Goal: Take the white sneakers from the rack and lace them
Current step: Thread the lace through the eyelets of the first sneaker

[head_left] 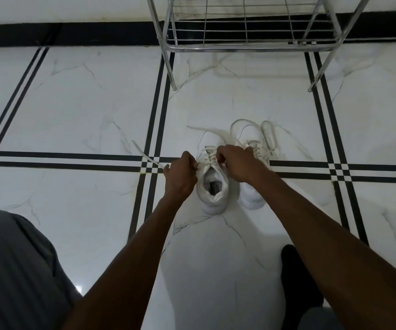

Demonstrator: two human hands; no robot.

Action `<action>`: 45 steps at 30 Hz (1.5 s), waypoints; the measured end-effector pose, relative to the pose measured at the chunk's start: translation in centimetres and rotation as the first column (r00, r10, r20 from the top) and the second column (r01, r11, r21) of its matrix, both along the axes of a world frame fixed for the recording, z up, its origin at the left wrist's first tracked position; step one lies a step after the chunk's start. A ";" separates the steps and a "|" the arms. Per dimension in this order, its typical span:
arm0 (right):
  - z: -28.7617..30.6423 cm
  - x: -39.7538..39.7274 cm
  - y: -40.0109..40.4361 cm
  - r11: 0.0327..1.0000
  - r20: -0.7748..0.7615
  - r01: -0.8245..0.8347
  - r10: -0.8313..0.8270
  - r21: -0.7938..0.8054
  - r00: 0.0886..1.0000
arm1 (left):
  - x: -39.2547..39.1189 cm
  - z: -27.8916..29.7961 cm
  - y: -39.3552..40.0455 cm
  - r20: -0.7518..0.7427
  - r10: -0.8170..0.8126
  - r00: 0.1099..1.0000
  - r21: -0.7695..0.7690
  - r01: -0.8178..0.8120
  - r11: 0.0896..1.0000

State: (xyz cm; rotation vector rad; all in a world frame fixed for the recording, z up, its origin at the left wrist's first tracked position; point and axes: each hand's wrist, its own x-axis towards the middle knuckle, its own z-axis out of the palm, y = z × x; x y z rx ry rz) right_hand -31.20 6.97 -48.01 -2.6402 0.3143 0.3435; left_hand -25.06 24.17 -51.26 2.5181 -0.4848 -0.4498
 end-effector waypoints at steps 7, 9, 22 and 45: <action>-0.2 -0.6 0.8 0.998 0.048 0.051 -0.052 0.035 0.997 | 0.3 -0.4 0.9 0.094 -0.029 0.995 0.069 0.023 0.997; -0.7 -0.2 1.2 0.998 0.079 0.020 -0.014 -0.067 0.997 | 0.3 -0.3 1.2 0.147 -0.100 0.984 0.127 0.082 0.989; -1.9 -1.6 1.3 0.957 0.110 0.001 0.032 -0.291 0.993 | 1.0 -0.3 2.3 0.190 -0.140 0.972 0.209 0.099 0.973; -2.4 -0.6 2.2 0.990 0.267 0.115 -0.089 -0.086 0.960 | 1.4 -0.1 1.8 0.238 -0.134 0.962 0.031 0.130 0.991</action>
